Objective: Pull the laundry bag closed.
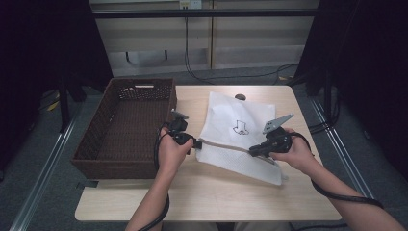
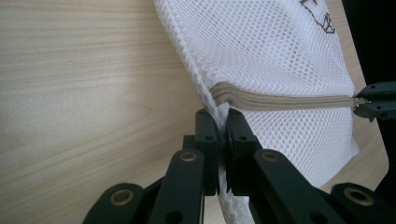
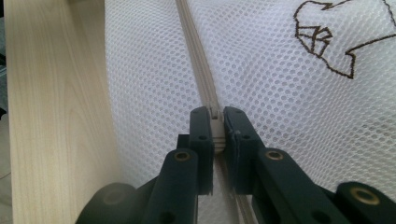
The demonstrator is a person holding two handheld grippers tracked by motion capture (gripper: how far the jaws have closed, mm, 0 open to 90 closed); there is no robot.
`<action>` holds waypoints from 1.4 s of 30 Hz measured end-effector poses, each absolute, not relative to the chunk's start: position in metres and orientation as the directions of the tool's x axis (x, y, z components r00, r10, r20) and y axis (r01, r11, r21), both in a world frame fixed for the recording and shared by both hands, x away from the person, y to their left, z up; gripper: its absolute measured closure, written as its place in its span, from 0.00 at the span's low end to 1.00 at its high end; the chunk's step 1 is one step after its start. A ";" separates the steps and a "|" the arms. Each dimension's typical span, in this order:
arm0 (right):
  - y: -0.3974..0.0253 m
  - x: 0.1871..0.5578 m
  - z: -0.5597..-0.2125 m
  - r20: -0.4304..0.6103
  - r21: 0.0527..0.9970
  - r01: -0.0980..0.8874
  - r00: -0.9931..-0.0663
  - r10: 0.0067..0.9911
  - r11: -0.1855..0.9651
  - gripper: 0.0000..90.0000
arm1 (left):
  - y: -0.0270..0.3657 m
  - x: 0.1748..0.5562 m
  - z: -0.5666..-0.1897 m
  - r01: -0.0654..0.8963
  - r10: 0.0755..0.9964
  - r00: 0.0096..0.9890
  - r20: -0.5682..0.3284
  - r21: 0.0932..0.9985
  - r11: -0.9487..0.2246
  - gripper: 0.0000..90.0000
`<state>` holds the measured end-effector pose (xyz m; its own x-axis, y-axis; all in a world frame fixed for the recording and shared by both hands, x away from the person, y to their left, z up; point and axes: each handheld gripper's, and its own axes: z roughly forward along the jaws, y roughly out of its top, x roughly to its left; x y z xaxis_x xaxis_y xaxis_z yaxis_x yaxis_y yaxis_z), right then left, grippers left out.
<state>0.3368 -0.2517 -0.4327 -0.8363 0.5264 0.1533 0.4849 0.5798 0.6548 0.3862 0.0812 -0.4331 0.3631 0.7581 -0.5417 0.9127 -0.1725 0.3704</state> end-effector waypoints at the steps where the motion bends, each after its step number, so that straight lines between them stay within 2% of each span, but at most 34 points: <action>1: -0.252 0.337 -0.432 0.150 0.657 0.481 -0.838 0.524 0.581 0.92 | 0.081 0.386 -0.433 0.912 0.758 0.364 -0.541 0.372 -0.172 0.96; 42: -0.267 0.333 -0.433 0.158 0.661 0.496 -0.826 0.542 0.563 0.92 | 0.083 0.387 -0.433 0.912 0.765 0.358 -0.535 0.376 -0.164 0.96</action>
